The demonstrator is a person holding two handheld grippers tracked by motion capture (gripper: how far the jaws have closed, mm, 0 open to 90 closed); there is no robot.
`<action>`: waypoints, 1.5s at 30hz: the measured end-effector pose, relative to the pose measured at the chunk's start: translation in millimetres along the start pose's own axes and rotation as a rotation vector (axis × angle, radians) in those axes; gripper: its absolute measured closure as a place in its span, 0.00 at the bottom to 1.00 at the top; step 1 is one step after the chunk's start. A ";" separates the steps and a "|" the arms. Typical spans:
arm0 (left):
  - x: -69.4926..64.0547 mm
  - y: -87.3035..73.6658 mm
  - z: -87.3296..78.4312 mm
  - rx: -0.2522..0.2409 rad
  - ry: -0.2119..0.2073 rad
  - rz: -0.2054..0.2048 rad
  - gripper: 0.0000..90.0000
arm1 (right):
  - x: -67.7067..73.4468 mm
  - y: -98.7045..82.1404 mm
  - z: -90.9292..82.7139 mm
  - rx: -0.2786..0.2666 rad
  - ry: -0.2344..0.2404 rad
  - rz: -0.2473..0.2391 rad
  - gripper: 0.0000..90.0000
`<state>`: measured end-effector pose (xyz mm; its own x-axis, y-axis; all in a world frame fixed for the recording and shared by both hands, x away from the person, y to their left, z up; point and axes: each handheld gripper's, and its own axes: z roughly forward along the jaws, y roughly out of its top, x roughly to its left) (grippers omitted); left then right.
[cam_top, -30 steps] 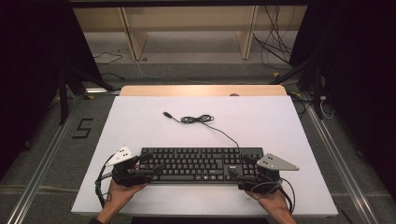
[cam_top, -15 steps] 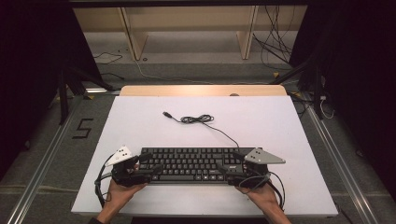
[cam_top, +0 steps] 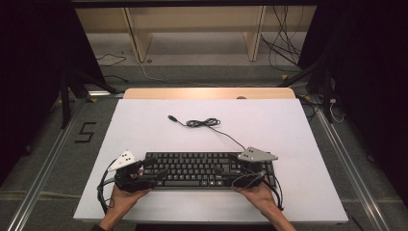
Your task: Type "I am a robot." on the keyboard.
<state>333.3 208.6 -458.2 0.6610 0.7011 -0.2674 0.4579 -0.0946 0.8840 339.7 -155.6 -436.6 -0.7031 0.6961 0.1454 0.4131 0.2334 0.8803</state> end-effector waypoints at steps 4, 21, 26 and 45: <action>-0.1 0.0 -0.2 -0.003 0.000 -0.003 0.29 | 1.6 2.6 7.6 0.015 0.005 -0.007 0.37; 0.2 0.0 -0.8 -0.001 0.001 -0.003 0.29 | 11.8 12.0 46.2 0.072 0.041 -0.028 0.49; 0.5 0.0 -0.9 0.000 0.002 -0.004 0.29 | 14.7 13.4 58.2 0.103 0.053 -0.035 0.63; 0.8 0.0 -1.3 0.004 0.005 -0.004 0.29 | 20.5 12.7 92.6 0.212 0.049 -0.018 1.00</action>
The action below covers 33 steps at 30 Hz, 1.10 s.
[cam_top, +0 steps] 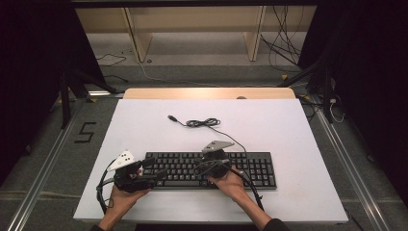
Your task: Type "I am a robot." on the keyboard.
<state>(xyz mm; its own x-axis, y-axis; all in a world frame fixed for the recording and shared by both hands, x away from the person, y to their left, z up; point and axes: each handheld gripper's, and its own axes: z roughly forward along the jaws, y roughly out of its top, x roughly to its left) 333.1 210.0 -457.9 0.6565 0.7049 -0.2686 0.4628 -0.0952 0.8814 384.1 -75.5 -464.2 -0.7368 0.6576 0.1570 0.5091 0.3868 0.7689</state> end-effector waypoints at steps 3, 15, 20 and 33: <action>0.0 0.1 -0.1 0.000 0.000 0.001 0.29 | 1.2 0.7 5.6 0.021 -0.011 -0.002 1.00; -0.1 0.2 -0.5 -0.003 -0.001 -0.001 0.29 | 0.7 -0.6 17.1 0.065 -0.038 -0.002 1.00; -0.2 0.2 -0.5 -0.003 -0.001 0.000 0.29 | 1.2 -1.9 19.3 0.075 -0.043 -0.007 1.00; 0.4 0.3 -0.9 -0.003 0.001 -0.002 0.29 | 1.2 -3.5 18.2 0.062 -0.051 0.010 1.00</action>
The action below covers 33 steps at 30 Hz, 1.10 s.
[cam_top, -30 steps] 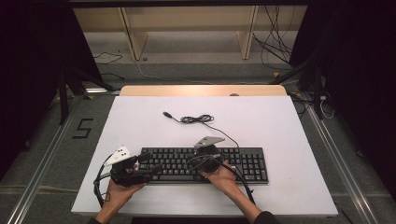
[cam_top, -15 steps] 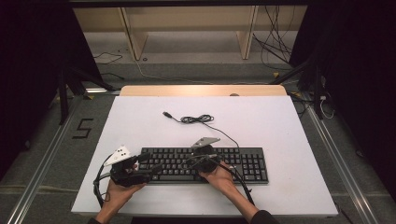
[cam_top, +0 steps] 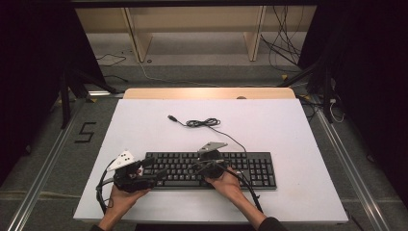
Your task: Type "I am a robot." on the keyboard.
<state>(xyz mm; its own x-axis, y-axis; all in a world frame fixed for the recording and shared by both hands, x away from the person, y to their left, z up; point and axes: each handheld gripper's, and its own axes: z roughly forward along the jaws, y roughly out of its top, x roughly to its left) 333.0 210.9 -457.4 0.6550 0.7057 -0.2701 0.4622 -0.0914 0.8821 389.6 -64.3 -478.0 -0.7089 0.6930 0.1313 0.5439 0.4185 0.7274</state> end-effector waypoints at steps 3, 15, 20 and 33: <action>0.6 0.1 -0.4 0.003 0.000 0.001 0.29 | -1.9 0.8 -3.1 -0.021 0.005 0.008 0.97; 9.5 -0.3 -4.0 0.031 0.033 -0.017 0.32 | -5.3 -2.2 -28.2 -0.106 0.051 0.033 0.56; 15.2 -2.2 -4.9 0.083 0.062 -0.023 0.44 | -5.2 -4.7 -39.2 -0.151 0.061 0.032 0.46; 23.1 -9.7 -2.7 0.243 0.131 0.005 0.83 | -1.6 -6.5 -51.7 -0.187 0.086 0.020 0.36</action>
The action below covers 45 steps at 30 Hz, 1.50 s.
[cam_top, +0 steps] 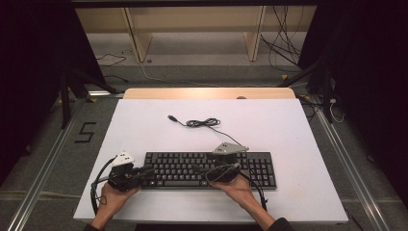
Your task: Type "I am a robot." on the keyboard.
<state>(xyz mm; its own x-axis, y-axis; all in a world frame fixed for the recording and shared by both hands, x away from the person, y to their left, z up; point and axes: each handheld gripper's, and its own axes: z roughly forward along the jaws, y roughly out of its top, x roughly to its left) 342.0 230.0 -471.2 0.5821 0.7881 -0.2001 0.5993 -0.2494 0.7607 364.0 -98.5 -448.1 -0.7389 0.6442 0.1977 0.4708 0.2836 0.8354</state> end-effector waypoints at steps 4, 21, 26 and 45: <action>0.4 -0.8 1.6 0.021 0.000 0.002 0.90 | 2.0 -0.2 -0.3 0.000 0.003 -0.008 0.35; 0.4 -2.7 6.5 0.097 0.003 0.012 0.99 | 4.0 -2.3 -7.3 -0.012 0.010 -0.014 0.33; 0.9 -2.8 6.7 0.099 0.001 0.003 0.99 | 4.7 -2.8 -8.5 -0.013 0.012 -0.014 0.33; -3.5 1.4 1.4 0.050 0.009 0.021 0.96 | 6.6 -3.4 -9.6 -0.015 0.018 -0.018 0.33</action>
<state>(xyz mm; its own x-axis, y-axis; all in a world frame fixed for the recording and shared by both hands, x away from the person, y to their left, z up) 341.6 226.0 -470.3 0.5899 0.7873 -0.1793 0.6139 -0.2930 0.7330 352.9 -102.0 -444.7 -0.7559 0.6260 0.1919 0.4505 0.2845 0.8462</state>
